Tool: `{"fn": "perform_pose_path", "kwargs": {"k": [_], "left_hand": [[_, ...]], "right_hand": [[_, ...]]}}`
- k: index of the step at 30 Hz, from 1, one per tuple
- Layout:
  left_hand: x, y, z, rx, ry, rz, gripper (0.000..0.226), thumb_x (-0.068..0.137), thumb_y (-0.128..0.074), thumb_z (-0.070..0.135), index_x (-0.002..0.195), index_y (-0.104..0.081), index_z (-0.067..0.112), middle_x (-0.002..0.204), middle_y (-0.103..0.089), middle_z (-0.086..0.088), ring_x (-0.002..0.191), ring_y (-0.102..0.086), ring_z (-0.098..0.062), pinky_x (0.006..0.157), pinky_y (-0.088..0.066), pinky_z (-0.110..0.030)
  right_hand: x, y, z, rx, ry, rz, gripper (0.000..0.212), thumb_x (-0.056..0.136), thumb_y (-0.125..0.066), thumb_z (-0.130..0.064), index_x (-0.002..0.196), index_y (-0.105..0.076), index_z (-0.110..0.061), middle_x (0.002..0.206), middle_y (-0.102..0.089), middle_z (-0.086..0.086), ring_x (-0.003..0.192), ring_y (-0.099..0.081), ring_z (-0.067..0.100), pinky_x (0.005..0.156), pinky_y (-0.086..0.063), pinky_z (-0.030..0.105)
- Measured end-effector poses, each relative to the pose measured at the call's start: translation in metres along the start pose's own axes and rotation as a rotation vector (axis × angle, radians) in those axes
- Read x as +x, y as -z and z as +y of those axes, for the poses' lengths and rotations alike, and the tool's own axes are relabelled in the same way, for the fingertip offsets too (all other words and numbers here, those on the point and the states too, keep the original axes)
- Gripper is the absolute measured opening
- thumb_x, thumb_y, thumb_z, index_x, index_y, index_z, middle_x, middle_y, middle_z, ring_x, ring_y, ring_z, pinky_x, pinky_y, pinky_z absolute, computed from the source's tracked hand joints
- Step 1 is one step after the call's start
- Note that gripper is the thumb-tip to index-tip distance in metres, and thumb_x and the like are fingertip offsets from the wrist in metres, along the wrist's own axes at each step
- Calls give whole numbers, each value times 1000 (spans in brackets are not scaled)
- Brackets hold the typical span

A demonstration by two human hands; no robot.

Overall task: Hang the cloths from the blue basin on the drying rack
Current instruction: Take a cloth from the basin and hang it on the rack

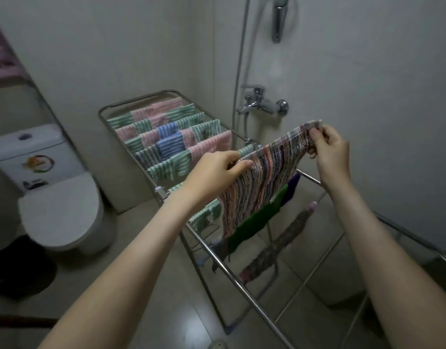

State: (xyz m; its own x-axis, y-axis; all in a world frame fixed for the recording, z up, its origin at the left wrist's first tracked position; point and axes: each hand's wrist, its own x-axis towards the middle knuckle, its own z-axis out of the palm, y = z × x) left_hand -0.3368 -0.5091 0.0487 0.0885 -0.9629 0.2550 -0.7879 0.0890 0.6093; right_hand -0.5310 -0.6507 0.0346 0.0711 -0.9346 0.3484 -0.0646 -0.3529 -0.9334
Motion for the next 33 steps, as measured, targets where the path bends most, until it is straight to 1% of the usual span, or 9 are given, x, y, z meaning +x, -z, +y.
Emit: {"fn": "perform_pose_path", "kwargs": {"k": [3, 7, 10, 12, 17, 20, 25, 30, 33], "left_hand": [[25, -20, 18, -102, -65, -157, 45, 95, -51, 40, 61, -40, 13, 54, -35, 4, 47, -31, -8, 48, -20, -25], [45, -47, 31, -147, -122, -280, 45, 95, -53, 40, 55, -37, 25, 51, -35, 6, 43, -37, -2, 46, -21, -23], [54, -65, 36, -192, -119, -354, 44, 95, -52, 40, 57, -39, 23, 53, -35, 6, 45, -36, -4, 48, -22, -23], [57, -75, 38, -189, -103, -392, 43, 95, -51, 42, 64, -40, 15, 59, -35, 2, 50, -32, -8, 51, -22, -27], [58, -103, 34, -157, -21, -482, 42, 94, -50, 45, 63, -42, 18, 59, -39, 6, 52, -38, -9, 52, -26, -26], [51, -121, 22, -109, 68, -546, 37, 94, -48, 47, 70, -52, 19, 63, -48, 6, 56, -46, -7, 52, -31, -21], [39, -139, 5, -105, 187, -658, 37, 96, -47, 44, 67, -48, 21, 63, -47, 5, 57, -46, -10, 54, -36, -24], [35, -152, -7, -160, 241, -701, 35, 96, -49, 43, 67, -46, 23, 63, -45, 7, 55, -42, -9, 56, -34, -25], [35, -159, -16, -187, 302, -766, 32, 95, -50, 42, 72, -49, 20, 67, -48, 5, 59, -46, -11, 57, -39, -28]], "right_hand": [[7, 30, 2, -50, -13, 105, 25, 96, -49, -8, 80, -58, -25, 66, -49, -11, 49, -43, -7, 50, -34, 12], [11, 63, 20, -134, -56, 168, 25, 96, -49, -10, 74, -54, -20, 65, -43, -9, 51, -36, -5, 51, -30, 14], [11, 88, 42, -172, -95, 185, 20, 97, -49, -13, 88, -58, 3, 67, -42, -5, 54, -34, -3, 52, -28, 18], [10, 99, 53, -201, -107, 189, 24, 97, -49, -14, 93, -57, 8, 68, -42, -5, 53, -35, -3, 53, -29, 18], [7, 111, 81, -254, -185, 99, 20, 97, -49, -15, 79, -56, -9, 65, -45, -4, 50, -37, -2, 54, -32, 23], [1, 112, 102, -274, -246, 20, 28, 97, -50, -16, 69, -51, -21, 64, -49, -5, 46, -43, -5, 50, -37, 15], [-7, 106, 134, -321, -324, -78, 26, 97, -52, -19, 71, -53, -22, 67, -54, -3, 46, -49, -7, 47, -40, 10], [0, 100, 154, -369, -319, -121, 26, 93, -57, -32, 79, -60, -11, 70, -55, 2, 64, -47, 11, 60, -36, 27], [3, 94, 162, -417, -303, -143, 23, 91, -60, -31, 77, -59, -14, 64, -51, -5, 61, -43, 8, 58, -34, 28]]}}
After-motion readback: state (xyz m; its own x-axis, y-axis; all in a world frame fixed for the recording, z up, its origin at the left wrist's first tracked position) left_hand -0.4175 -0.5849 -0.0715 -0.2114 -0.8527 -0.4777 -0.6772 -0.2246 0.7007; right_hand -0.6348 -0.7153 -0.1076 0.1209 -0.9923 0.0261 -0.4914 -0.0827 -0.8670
